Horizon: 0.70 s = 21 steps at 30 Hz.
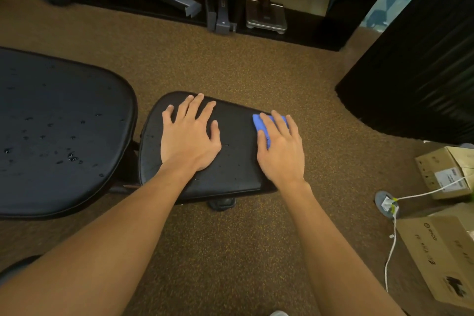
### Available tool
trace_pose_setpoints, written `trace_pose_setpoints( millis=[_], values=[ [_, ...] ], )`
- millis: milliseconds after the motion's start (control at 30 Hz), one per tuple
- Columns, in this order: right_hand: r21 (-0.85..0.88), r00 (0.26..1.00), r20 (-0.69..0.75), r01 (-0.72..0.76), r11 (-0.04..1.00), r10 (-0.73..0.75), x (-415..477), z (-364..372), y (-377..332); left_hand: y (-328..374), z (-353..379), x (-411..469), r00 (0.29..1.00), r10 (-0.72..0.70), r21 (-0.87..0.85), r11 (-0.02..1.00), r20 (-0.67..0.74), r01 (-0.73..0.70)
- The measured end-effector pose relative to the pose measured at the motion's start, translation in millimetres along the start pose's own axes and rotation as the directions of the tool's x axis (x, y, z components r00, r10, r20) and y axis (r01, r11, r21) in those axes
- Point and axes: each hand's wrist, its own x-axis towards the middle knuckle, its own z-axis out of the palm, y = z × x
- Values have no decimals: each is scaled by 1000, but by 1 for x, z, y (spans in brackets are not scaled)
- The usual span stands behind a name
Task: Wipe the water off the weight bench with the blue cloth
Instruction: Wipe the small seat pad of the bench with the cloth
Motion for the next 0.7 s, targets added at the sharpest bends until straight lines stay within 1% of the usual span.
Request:
trace_pose_setpoints(
  millis=[67, 100, 167, 233, 267, 300, 333, 400, 467, 500, 567, 633, 667, 700],
  values=[
    [13, 996, 11, -88, 996, 87, 14, 4, -14, 0, -1, 0, 1000, 0, -5, 1000, -3, 0],
    [17, 997, 22, -76, 997, 76, 20, 7, -23, 0, -1, 0, 1000, 0, -9, 1000, -5, 0],
    [17, 998, 44, 53, 998, -54, 25, 12, -34, 0, -1, 0, 1000, -3, -8, 1000, -4, 3],
    [43, 978, 71, 193, 980, -196, 19, 11, -30, 0, -1, 0, 1000, -2, -8, 1000, -2, 2],
    [60, 971, 70, 227, 972, -231, 14, 8, -23, 0, -1, 0, 1000, -2, -10, 1000, -2, 2],
    [72, 972, 54, 225, 972, -229, 10, 6, -14, 0, -1, 0, 1000, -4, -12, 1000, -1, 4],
    [77, 981, 32, 191, 979, -194, 9, 4, -7, 0, 0, 0, 1000, -5, -13, 1000, -2, 5],
    [69, 998, 0, 68, 995, -68, 17, 5, -3, 0, 0, 0, 1000, -5, -17, 1000, -6, 5],
    [56, 1000, 16, -22, 998, 21, 27, 9, -17, -1, 1, 1, 1000, -5, -17, 1000, -8, 5],
    [49, 999, 38, -10, 999, 8, 31, 11, -26, -1, 1, 1, 1000, -6, -15, 1000, -8, 6],
    [56, 990, 75, 115, 992, -120, 30, 12, -34, -1, 1, 0, 1000, -4, -12, 1000, -7, 4],
    [96, 960, 90, 256, 962, -265, 20, 6, -25, 0, 1, 0, 1000, -4, -11, 1000, -5, 4],
    [109, 950, 91, 289, 951, -299, 14, 4, -17, 0, 0, 0, 1000, -5, -12, 1000, -4, 4],
    [110, 953, 91, 280, 954, -290, 10, 2, -8, 0, 0, 1, 1000, -6, -13, 1000, -4, 6]
  ],
)
